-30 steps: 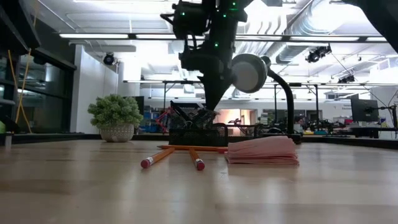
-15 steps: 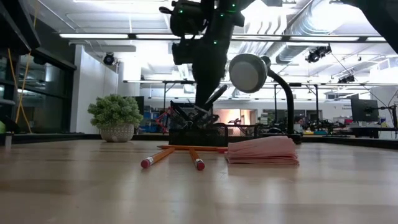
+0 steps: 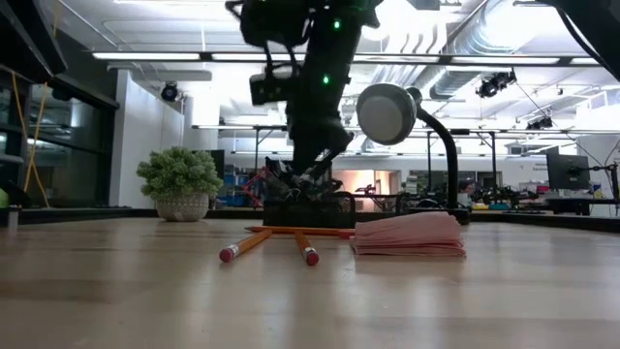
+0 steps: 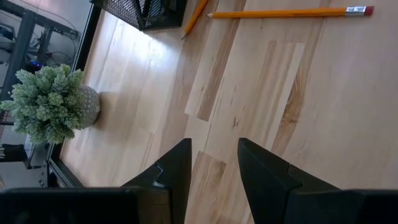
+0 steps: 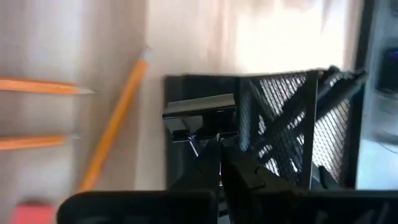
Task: Pick and place office supplies into organizer
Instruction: Put the binder clip into the desk organizer, then put the eraser into the desk organizer
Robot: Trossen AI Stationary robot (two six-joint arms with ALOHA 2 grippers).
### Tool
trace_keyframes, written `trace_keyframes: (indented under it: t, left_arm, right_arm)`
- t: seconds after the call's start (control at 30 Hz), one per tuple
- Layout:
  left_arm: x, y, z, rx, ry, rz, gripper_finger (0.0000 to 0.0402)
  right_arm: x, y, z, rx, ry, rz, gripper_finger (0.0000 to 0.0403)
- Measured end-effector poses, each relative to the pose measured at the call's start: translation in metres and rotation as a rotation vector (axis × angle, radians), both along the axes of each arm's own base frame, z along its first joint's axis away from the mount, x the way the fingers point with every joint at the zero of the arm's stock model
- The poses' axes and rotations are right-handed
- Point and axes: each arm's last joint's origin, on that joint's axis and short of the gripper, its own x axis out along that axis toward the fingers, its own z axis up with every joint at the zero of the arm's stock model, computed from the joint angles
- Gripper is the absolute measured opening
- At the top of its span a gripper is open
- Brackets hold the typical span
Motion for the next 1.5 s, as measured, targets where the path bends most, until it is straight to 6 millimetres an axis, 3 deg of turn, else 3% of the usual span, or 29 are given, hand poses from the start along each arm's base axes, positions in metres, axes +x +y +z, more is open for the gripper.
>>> trace_keyframes:
  t: [0.23,0.97,1.5]
  left_arm:
    - [0.000,0.000,0.000,0.000,0.001,0.000,0.0120]
    - [0.000,0.000,0.000,0.007,-0.011,-0.005,0.0120]
    - [0.001,0.000,0.000,0.004,-0.015,-0.004,0.0120]
  right_arm:
    - [0.002,0.002,-0.012,-0.117,-0.025,-0.121,0.0000]
    - [0.007,-0.002,-0.014,0.010,-0.079,-0.136,0.0002]
    - [0.005,-0.011,-0.014,-0.013,-0.074,-0.178,0.0089]
